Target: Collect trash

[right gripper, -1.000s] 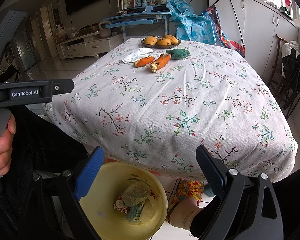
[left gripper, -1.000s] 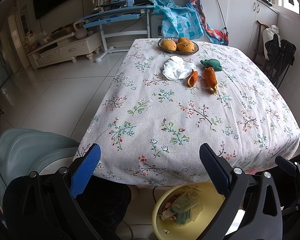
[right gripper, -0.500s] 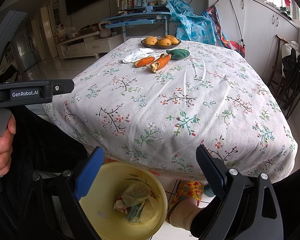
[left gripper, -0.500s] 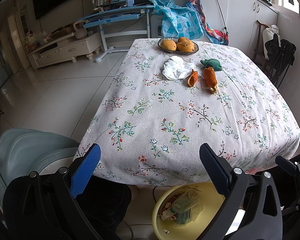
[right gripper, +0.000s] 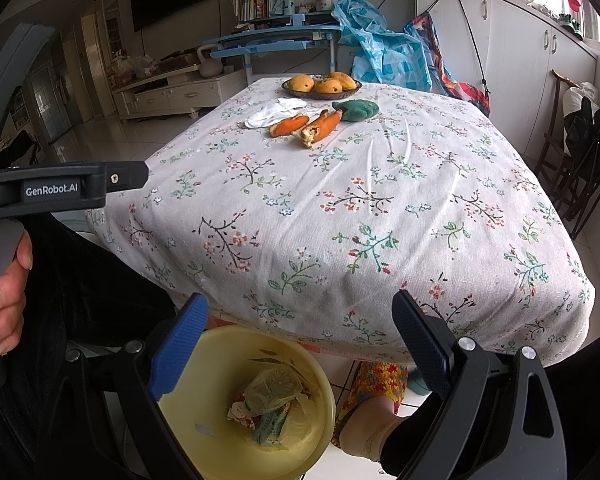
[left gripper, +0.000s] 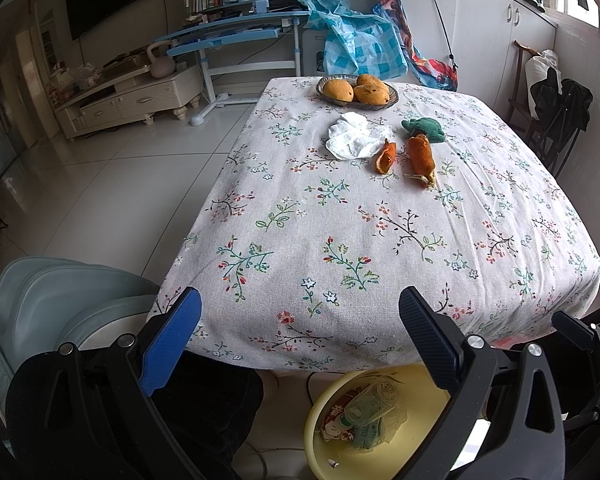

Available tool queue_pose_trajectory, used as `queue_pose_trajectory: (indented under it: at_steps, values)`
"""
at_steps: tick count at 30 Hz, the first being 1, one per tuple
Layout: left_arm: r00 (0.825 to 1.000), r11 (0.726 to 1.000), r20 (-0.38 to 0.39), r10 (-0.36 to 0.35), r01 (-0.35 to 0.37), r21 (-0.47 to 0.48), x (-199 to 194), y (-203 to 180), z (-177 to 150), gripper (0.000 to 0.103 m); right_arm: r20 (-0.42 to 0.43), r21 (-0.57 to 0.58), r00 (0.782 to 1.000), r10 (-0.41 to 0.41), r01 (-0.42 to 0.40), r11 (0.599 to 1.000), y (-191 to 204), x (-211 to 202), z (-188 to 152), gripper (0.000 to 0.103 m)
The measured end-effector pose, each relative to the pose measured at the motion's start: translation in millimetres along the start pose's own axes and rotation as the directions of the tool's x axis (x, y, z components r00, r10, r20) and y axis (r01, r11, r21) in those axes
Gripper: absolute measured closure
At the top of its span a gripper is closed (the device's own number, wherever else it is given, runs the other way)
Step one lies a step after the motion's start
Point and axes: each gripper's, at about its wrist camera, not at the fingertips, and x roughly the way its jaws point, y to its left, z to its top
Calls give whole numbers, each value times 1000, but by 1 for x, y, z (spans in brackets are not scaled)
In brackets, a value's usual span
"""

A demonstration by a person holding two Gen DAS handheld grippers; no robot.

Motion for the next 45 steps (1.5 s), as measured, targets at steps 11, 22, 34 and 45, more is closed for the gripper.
queue_pose_trajectory:
  at_steps: [11, 22, 34, 45]
  values:
    - [1000, 1000, -2, -1, 1, 2, 0, -1, 0, 7, 2, 1, 1000, 0, 0, 1000, 1, 0, 1, 14]
    - [1000, 1000, -3, 0, 0, 5, 1, -1, -3, 7, 1, 1, 1000, 0, 0, 1000, 1, 0, 0, 14]
    - [1000, 1000, -4, 0, 0, 6, 1, -2, -1, 7, 2, 1, 1000, 0, 0, 1000, 1, 0, 0, 14]
    - [1000, 1000, -4, 1, -1, 7, 1, -2, -2, 7, 4, 2, 1000, 1, -1, 1000, 2, 0, 2, 14]
